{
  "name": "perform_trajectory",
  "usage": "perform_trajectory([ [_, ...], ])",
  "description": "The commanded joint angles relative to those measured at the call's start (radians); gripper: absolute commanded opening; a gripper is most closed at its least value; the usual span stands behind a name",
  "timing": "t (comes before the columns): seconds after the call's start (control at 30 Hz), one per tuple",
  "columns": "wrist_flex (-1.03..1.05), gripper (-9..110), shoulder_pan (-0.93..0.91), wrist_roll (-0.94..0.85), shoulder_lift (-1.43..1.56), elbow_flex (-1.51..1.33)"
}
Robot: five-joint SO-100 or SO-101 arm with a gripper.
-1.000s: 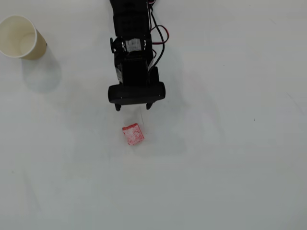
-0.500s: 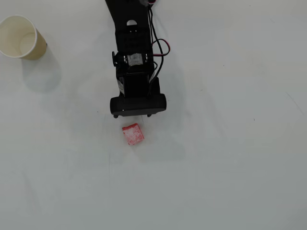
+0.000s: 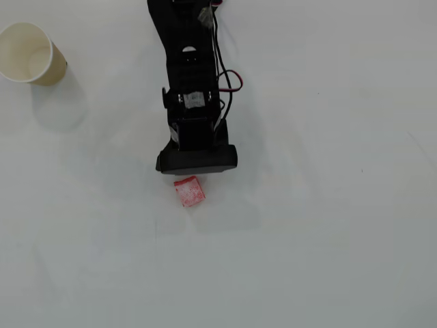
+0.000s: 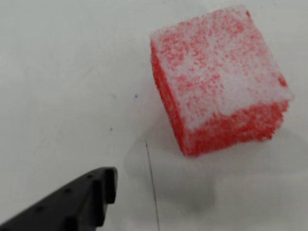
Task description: Pick up the cube and drop it in the cup.
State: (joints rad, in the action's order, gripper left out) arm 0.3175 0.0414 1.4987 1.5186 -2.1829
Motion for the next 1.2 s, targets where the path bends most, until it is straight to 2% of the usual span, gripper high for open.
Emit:
perform_trajectory([
  [0.0, -0.028, 41, -0.021, -0.009, -0.006, 0.153],
  [0.4, -0.034, 41, -0.034, -0.009, -0.115, 0.298],
  [1.17, -0.046, 40, -0.043, -0.009, -0.144, 0.35],
])
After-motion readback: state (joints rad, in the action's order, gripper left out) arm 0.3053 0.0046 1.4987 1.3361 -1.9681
